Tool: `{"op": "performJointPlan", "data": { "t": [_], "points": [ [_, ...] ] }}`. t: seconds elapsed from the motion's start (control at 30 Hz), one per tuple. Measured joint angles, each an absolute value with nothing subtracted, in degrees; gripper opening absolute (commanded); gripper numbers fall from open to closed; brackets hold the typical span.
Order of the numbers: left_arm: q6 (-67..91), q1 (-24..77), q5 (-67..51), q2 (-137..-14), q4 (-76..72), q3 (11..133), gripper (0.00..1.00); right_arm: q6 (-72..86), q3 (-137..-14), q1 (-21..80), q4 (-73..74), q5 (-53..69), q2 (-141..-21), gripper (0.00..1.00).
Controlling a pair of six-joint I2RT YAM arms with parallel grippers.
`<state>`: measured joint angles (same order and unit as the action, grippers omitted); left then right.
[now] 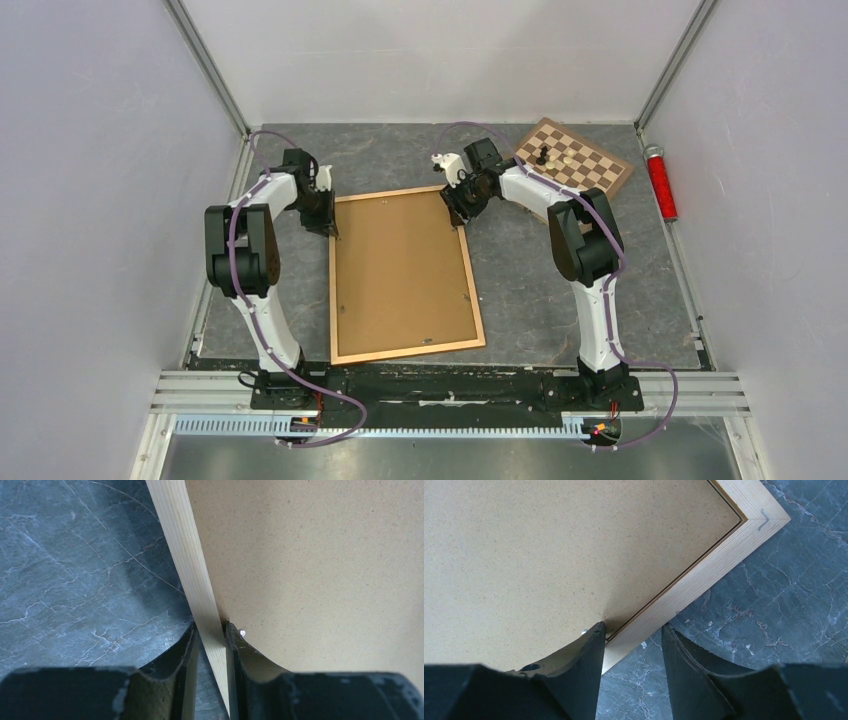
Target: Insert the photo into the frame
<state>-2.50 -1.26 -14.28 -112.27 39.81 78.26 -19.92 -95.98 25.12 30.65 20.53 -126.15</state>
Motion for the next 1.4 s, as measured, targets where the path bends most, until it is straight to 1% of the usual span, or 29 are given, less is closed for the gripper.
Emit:
{"op": "performJointPlan", "data": {
  "t": [0.1,0.17,0.37,0.5,0.67,0.8,1.03,1.17,1.4],
  "points": [
    [-3.2,-1.2,-14.3,-112.7,40.9,79.1,0.38,-19.8,-96.0,25.1,30.7,20.6,-126.1,0.48],
    [-3.4,-1.2,-14.2,-112.9,41.5,79.5,0.4,-19.5,-96.0,25.1,30.7,20.6,-126.1,0.49],
    [-3.3,-1.1,-14.1,-113.8,44.5,81.4,0.42,-18.8,-96.2,25.1,30.7,19.7,-126.1,0.57],
    [-3.0,-1.1,-14.1,-114.7,45.9,83.1,0.42,-18.3,-96.3,25.1,30.4,18.9,-126.1,0.61],
    [-2.5,-1.1,-14.2,-115.1,46.1,84.1,0.36,-18.2,-96.9,25.4,29.5,17.4,-125.8,0.64],
    [-1.5,-1.2,-14.4,-116.2,46.0,84.5,0.32,-18.9,-101.3,26.5,29.6,16.3,-125.9,0.66],
    [0.2,-1.5,-15.4,-116.6,45.9,84.7,0.15,-20.1,-112.6,30.7,27.7,15.8,-128.5,0.66],
    [1.1,-1.5,-16.5,-116.9,45.5,84.8,0.09,-20.2,-115.0,32.9,26.0,15.7,-131.7,0.66],
    [1.1,-1.5,-17.2,-117.1,45.3,84.9,0.04,-21.3,-115.0,35.1,25.6,15.8,-135.8,0.65]
  ]
}}
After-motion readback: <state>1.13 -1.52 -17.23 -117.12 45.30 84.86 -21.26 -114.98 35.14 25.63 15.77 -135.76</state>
